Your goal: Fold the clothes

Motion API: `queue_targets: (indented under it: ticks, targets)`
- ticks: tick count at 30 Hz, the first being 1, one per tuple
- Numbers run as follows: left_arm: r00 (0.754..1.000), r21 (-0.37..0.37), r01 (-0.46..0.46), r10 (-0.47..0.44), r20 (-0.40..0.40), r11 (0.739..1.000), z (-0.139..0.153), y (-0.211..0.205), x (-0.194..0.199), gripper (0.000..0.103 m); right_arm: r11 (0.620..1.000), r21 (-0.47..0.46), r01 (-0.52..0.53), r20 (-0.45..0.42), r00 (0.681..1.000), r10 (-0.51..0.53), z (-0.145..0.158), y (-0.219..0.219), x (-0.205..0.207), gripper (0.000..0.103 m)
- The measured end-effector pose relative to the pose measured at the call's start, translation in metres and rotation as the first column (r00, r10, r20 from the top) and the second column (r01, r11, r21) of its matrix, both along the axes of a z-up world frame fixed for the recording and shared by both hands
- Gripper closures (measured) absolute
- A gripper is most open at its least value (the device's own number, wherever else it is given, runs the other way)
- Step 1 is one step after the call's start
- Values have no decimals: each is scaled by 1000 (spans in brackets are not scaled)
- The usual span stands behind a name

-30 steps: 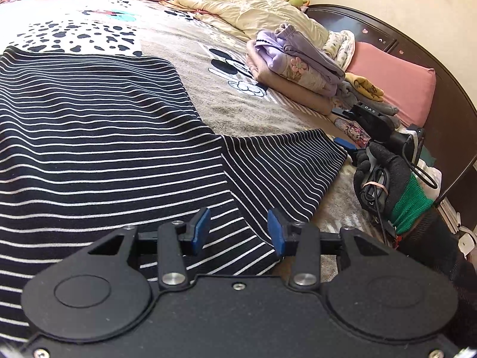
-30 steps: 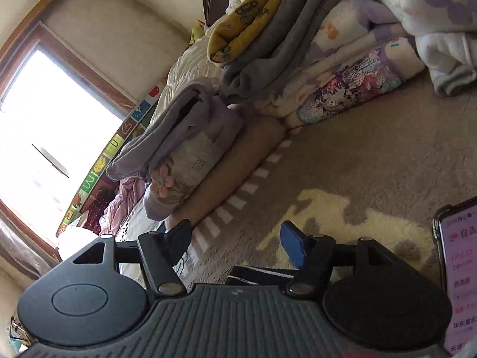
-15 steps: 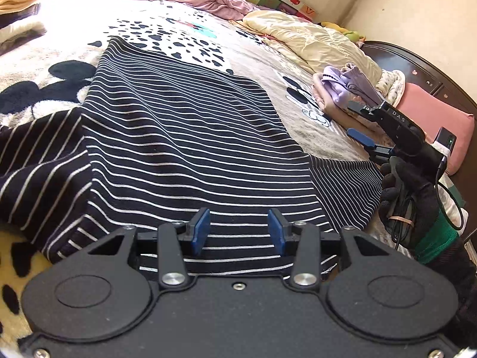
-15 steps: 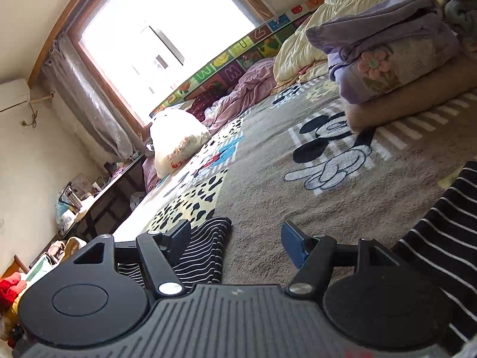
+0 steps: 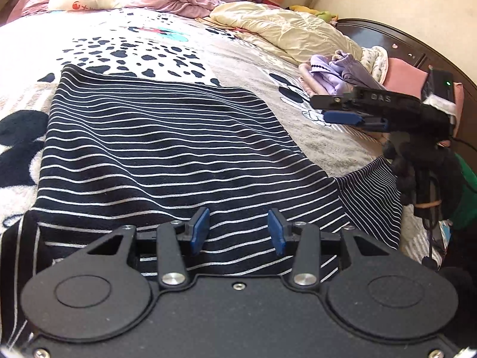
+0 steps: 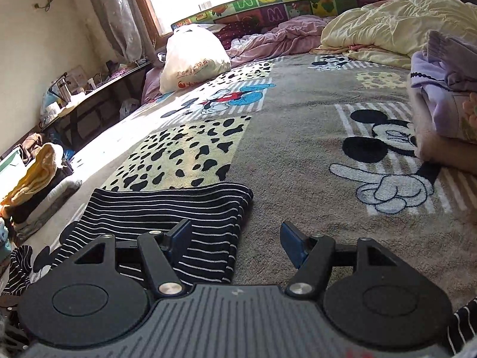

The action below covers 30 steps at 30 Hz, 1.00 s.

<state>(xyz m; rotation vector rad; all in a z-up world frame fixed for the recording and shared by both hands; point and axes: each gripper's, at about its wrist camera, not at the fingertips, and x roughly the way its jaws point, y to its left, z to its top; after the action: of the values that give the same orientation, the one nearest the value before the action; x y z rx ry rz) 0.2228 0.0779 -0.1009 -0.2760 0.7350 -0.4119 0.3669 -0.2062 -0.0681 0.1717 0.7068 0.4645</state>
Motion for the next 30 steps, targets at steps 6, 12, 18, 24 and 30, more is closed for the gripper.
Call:
queue_targets:
  ticks: [6,12,18,24,30]
  targets:
    - [1000,-81,19,-20,-7,997,1,8,3,61,982,-175,-67,-58,997,58,-16,48,52,46]
    - [999,-161,38,-41,-12,986,3,17,6,61,994,-93,-60,-88,995,52,-25,48,68,94]
    - [999,-206,45,-51,-20,978,3,22,7,60,997,-78,-23,-22,1000,22,-10,35,64,92]
    - [998,-204,45,-51,-25,978,3,22,6,59,995,-86,-52,-35,998,49,-8,37,55,60]
    - [999,-273,-47,45,-12,961,7,49,9,59,988,-116,-106,-66,993,99,-10,46,39,59]
